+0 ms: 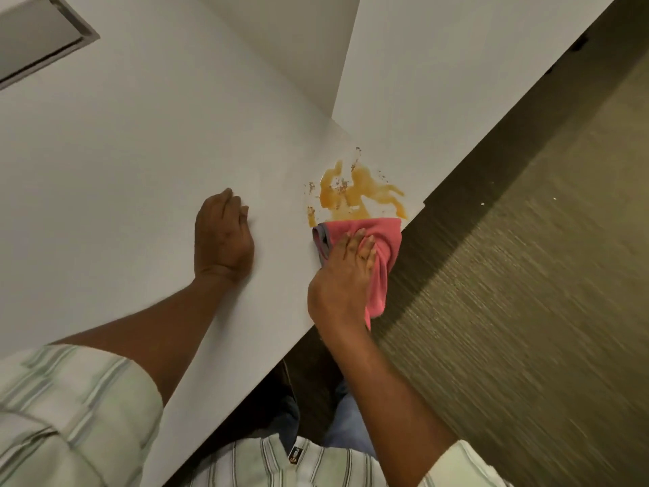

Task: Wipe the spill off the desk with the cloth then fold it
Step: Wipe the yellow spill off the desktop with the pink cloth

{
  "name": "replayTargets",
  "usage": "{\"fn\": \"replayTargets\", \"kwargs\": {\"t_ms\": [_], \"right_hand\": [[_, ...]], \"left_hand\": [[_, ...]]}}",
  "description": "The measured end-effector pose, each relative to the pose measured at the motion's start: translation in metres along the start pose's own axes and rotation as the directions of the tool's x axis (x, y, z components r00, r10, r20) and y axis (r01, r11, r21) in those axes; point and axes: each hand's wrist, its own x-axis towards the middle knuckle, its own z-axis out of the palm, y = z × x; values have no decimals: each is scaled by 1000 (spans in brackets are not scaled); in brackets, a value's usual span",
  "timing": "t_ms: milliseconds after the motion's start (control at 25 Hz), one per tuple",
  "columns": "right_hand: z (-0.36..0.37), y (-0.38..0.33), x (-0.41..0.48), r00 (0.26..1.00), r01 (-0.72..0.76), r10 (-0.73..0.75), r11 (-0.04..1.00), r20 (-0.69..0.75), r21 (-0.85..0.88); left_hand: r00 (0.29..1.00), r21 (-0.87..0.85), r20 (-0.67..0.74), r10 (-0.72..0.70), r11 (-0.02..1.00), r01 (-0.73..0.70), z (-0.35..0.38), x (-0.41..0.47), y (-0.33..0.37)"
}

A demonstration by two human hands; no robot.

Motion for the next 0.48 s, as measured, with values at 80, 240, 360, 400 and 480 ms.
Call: {"fn": "replayTargets", "kwargs": {"t_ms": [80, 240, 360, 400, 480], "right_hand": [[-5, 0, 8, 994, -3, 3, 1000, 107, -2], [1, 6, -16, 992, 119, -119, 993, 31, -11], [8, -3, -23, 986, 166, -166, 985, 21, -53], [7, -8, -17, 987, 162, -160, 983, 29, -83], [3, -22, -4, 987, 158, -154, 983, 39, -98]], "left_hand": [[1000, 2, -2, 5, 1000, -5, 1, 1, 0], [999, 22, -7, 33, 999, -33, 2, 2, -1], [999, 24, -14, 34, 999, -34, 2, 1, -2], [999, 24, -15, 36, 999, -36, 2, 1, -2], [999, 23, -11, 35, 999, -35, 3, 1, -2]]}}
